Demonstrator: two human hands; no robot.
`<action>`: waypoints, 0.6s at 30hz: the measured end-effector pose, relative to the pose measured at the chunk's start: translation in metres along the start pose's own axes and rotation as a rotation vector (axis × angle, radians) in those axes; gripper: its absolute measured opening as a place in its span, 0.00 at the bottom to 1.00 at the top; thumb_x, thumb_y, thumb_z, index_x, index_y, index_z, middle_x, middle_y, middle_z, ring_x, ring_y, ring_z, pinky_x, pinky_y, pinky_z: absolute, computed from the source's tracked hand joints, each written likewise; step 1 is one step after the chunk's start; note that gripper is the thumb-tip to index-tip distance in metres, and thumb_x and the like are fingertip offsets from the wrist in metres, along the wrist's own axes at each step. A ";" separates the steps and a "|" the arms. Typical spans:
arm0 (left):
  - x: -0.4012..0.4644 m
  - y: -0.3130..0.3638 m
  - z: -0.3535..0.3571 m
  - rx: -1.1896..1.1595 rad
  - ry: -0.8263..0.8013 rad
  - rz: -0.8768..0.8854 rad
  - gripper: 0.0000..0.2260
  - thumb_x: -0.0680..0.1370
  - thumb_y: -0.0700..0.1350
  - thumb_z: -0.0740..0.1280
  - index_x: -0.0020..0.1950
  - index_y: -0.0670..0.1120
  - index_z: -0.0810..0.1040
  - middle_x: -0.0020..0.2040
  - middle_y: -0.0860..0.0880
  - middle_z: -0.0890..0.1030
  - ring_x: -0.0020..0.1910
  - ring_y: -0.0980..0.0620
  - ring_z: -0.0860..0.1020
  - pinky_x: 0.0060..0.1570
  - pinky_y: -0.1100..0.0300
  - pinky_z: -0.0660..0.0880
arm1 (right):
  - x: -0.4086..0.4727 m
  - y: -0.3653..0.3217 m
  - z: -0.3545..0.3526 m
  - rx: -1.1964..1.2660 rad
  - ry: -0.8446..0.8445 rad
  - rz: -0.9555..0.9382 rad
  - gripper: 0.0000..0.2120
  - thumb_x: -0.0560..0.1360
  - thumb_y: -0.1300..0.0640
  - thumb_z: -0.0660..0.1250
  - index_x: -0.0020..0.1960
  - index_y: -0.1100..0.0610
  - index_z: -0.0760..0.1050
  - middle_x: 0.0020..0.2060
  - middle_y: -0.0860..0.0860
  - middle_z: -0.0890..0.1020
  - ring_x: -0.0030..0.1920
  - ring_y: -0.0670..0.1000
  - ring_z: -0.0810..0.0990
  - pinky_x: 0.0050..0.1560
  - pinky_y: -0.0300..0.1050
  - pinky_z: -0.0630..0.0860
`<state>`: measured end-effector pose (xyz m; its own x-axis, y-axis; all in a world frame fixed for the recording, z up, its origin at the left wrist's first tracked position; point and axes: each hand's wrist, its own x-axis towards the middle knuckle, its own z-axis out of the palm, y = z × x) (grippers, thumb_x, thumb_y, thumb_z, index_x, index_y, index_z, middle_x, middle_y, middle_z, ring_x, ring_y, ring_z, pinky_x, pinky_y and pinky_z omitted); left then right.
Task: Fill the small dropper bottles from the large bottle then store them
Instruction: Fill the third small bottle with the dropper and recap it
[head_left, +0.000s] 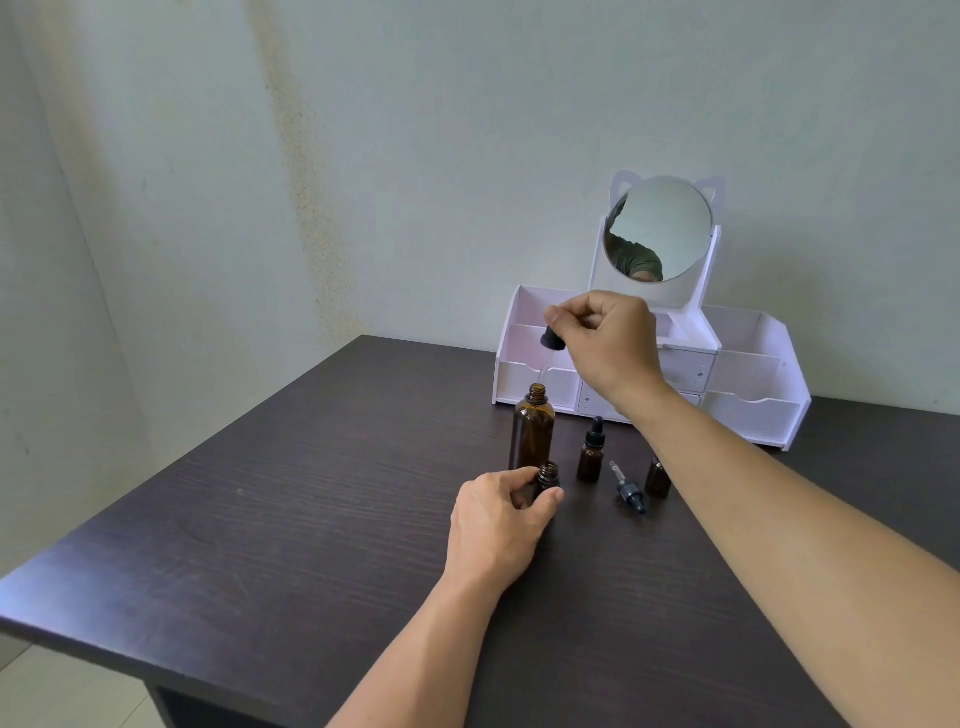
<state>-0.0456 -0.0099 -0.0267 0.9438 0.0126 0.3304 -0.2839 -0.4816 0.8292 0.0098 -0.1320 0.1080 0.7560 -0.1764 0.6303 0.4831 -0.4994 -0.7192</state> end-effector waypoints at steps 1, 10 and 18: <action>0.000 0.001 0.000 -0.001 0.000 -0.002 0.21 0.75 0.57 0.70 0.67 0.51 0.77 0.38 0.56 0.78 0.36 0.60 0.76 0.46 0.64 0.78 | -0.003 0.003 0.002 -0.031 -0.021 0.013 0.06 0.74 0.58 0.71 0.42 0.60 0.82 0.35 0.52 0.85 0.35 0.44 0.84 0.42 0.36 0.79; -0.001 0.002 -0.002 0.011 -0.011 -0.005 0.22 0.75 0.56 0.69 0.67 0.50 0.76 0.35 0.57 0.76 0.35 0.59 0.76 0.44 0.64 0.78 | -0.019 0.020 0.011 -0.123 -0.132 0.096 0.06 0.72 0.55 0.74 0.42 0.58 0.83 0.39 0.52 0.85 0.41 0.50 0.83 0.46 0.42 0.79; 0.000 0.000 0.000 0.003 -0.007 -0.014 0.23 0.75 0.56 0.70 0.68 0.50 0.75 0.37 0.56 0.76 0.35 0.60 0.75 0.44 0.66 0.77 | -0.019 0.015 -0.002 -0.100 -0.106 0.113 0.12 0.71 0.50 0.74 0.46 0.59 0.82 0.41 0.50 0.84 0.43 0.47 0.82 0.46 0.38 0.78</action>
<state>-0.0458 -0.0096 -0.0262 0.9488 0.0132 0.3156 -0.2701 -0.4839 0.8324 0.0017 -0.1376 0.0862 0.8482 -0.1482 0.5085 0.3499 -0.5639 -0.7480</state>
